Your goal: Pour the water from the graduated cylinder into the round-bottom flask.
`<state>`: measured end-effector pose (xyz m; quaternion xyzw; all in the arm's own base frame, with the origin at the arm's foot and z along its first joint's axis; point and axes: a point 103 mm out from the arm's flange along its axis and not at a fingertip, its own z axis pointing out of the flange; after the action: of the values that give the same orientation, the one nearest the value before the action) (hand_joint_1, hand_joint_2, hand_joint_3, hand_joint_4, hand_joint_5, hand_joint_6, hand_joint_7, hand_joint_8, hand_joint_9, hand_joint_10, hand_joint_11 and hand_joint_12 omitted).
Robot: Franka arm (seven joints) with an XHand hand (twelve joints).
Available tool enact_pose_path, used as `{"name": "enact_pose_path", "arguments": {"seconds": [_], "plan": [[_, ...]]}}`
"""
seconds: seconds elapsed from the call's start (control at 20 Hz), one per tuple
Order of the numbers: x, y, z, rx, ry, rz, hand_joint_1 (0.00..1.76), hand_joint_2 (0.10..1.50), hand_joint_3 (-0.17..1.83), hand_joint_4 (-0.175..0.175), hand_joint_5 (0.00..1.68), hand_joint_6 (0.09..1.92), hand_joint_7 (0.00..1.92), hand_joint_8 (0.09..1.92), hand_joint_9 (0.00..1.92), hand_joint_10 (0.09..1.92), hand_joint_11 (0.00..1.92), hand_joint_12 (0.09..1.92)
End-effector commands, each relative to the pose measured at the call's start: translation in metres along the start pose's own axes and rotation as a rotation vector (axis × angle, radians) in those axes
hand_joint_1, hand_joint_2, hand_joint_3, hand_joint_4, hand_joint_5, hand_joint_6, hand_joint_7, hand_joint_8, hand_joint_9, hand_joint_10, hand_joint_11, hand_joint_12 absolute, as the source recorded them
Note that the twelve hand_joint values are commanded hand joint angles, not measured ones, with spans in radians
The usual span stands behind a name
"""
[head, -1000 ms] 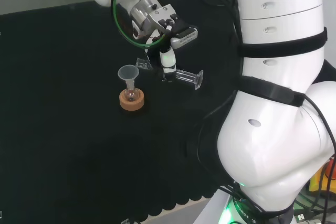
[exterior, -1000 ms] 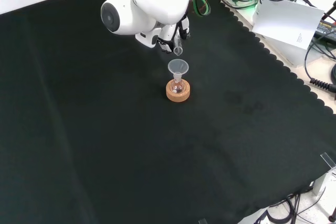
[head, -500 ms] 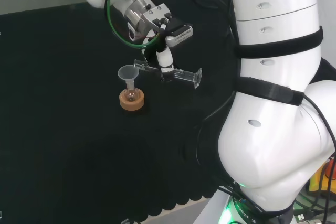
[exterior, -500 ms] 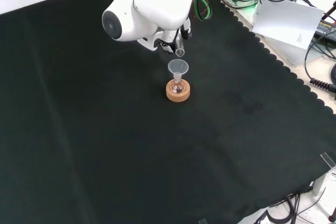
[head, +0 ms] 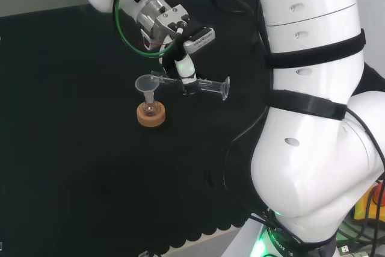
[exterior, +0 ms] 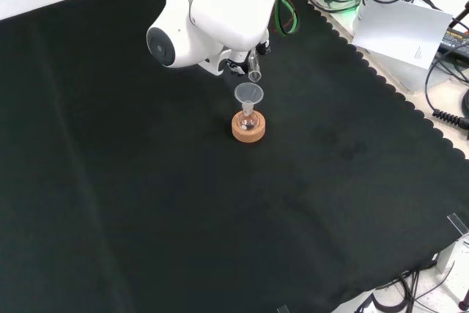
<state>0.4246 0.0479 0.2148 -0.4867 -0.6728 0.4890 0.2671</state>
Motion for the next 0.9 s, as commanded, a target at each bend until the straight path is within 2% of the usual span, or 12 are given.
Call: {"name": "enact_pose_path", "arguments": {"seconds": [0.05,0.5,0.9], "plan": [[0.002,-0.0025,-0.0018,0.026,-0.008,0.016,1.37,1.14,-0.01,-0.102,1.0,0.77,0.94,1.13,1.4,0.23,1.12,0.77],[0.0061,-0.0044,-0.0057,0.078,-0.011,0.028,1.37,1.14,0.0,-0.103,1.0,0.77,0.94,1.13,1.4,0.24,1.12,0.77],[0.0075,-0.0067,-0.0102,0.105,-0.021,0.072,1.36,1.14,0.0,-0.104,1.0,0.77,0.93,1.13,1.4,0.24,1.13,0.76]]}}
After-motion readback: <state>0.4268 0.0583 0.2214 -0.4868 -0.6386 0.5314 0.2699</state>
